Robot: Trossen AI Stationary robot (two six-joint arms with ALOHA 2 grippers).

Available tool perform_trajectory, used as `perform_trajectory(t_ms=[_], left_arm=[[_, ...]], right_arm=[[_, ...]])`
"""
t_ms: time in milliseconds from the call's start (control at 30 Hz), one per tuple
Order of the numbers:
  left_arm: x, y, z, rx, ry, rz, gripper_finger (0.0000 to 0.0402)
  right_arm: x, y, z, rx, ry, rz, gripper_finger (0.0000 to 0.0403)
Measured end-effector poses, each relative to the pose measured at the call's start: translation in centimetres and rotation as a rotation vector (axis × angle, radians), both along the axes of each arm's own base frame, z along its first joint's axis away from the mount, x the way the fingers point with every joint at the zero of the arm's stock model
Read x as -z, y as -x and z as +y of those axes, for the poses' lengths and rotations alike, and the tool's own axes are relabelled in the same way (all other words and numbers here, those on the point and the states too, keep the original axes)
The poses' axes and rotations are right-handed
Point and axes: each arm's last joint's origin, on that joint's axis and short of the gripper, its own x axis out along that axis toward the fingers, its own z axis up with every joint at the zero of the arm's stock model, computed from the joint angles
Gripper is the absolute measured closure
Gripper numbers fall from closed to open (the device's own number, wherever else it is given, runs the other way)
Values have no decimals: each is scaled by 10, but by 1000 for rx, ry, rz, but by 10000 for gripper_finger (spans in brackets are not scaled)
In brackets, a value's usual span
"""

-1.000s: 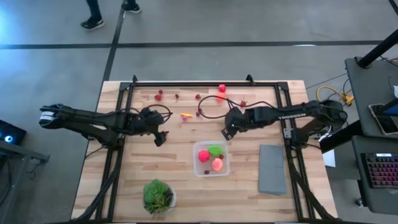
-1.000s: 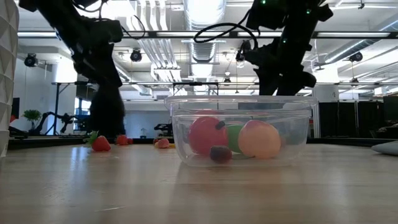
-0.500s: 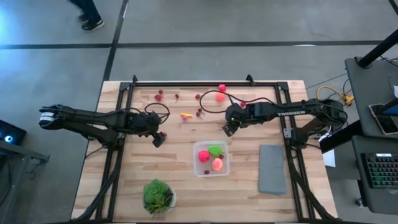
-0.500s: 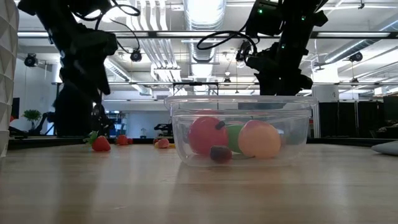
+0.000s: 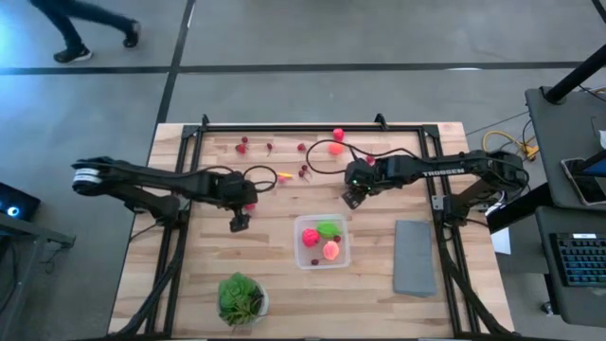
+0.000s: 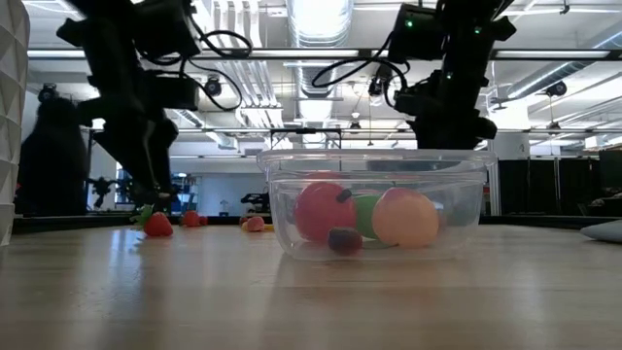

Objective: Pick and placing Produce into tupperware
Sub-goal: Put the red strawberry into the transparent bin

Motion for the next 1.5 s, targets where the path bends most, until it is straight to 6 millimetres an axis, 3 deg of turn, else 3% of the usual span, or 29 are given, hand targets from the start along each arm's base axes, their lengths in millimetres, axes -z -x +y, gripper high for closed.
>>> perform_trajectory(t_ms=[500, 1033, 1500], left_arm=[[15, -5, 24, -79, 142, 50, 68], [45, -13, 34, -52, 141, 206, 69], [46, -15, 35, -51, 139, 195, 172]], right_arm=[[21, 17, -4, 10, -9, 116, 181], [37, 22, -27, 100, 4, 35, 181], [36, 21, -33, 104, 17, 11, 181]])
